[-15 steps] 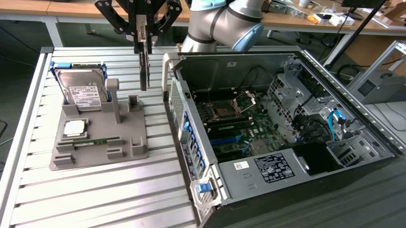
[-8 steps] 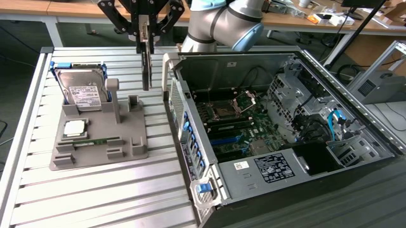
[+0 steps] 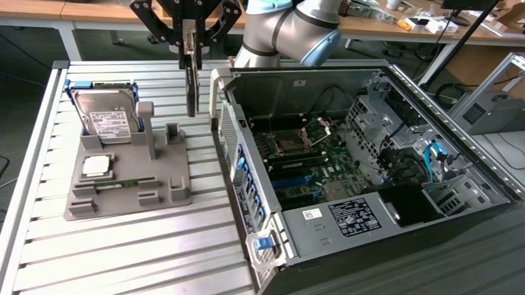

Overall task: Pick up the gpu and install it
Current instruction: 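Pick up the gpu and move the gpu toward the slot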

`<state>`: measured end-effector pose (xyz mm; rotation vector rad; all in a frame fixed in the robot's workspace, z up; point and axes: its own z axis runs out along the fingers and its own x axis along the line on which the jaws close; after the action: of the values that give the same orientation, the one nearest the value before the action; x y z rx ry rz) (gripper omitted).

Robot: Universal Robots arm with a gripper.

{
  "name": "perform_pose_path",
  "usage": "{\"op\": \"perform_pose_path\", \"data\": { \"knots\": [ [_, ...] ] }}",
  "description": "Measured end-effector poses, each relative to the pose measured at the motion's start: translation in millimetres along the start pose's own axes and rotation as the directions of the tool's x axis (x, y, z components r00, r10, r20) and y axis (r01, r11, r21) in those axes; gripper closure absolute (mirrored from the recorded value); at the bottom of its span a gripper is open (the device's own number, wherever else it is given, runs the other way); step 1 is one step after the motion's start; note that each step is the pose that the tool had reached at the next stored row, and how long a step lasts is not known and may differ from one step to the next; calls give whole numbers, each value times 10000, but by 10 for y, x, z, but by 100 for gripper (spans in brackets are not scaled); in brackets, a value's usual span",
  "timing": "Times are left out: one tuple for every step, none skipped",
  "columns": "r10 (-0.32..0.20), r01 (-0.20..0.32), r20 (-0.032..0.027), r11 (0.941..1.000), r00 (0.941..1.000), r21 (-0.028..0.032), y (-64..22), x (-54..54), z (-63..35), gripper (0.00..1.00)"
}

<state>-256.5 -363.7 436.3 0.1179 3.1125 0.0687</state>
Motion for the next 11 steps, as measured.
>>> {"op": "perform_pose_path", "data": {
  "knots": [
    [0,0,0,10000,10000,0,1,-7,0,73],
    [1,-1,0,10000,10000,0,2,-19,0,73],
    [1,-1,0,10000,10000,0,2,-25,1,73],
    [1,-1,0,10000,10000,1,3,-32,1,73],
    [0,0,-1,10000,10000,0,3,-37,1,73],
    [0,0,-1,10000,10000,0,3,-44,1,73],
    [0,0,0,10000,10000,1,4,-50,1,73],
    [0,0,0,10000,10000,0,4,-56,1,73],
    [0,0,0,10000,10000,1,5,-61,1,73],
    [0,0,0,10000,10000,0,5,-67,2,73],
    [0,0,1,10000,10000,0,5,-74,2,73]
  ]
}}
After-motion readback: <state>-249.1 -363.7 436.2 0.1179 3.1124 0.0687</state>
